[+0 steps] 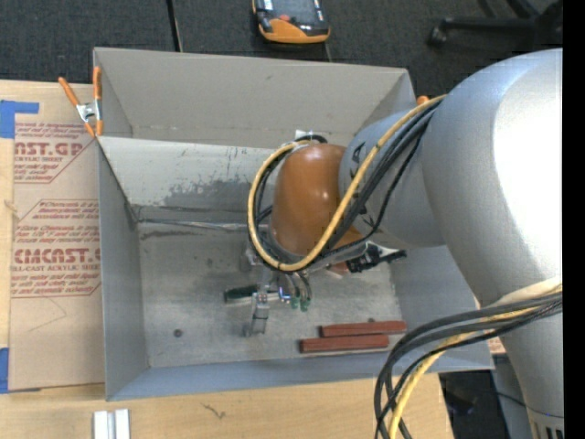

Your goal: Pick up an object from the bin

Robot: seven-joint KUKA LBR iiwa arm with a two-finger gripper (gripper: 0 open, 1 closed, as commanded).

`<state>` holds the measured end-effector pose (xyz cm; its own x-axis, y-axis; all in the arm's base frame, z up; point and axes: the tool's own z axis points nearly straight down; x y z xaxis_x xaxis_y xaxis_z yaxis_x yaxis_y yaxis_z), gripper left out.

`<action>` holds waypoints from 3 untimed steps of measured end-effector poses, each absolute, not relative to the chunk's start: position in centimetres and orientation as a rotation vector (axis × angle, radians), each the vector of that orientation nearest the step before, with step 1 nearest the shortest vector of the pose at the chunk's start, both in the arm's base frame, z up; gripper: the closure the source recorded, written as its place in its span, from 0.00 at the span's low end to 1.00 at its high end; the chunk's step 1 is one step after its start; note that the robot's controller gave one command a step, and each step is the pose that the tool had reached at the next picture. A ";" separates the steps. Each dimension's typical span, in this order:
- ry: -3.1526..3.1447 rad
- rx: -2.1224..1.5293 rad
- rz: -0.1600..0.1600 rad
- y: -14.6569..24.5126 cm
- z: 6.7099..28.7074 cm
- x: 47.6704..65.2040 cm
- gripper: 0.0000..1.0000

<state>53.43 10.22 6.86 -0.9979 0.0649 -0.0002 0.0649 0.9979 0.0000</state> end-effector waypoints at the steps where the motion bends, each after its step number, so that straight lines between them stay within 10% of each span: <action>1: 3.094 0.523 0.003 10.2 7.1 52.5 1.00; 3: 3.095 0.523 0.003 10.2 7.1 52.5 1.00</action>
Offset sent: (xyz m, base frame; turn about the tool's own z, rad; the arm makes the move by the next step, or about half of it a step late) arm 0.0000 0.0000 0.0000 0.0000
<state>52.46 10.16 7.15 -0.9445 0.3286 -0.0025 0.3286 0.9445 0.0025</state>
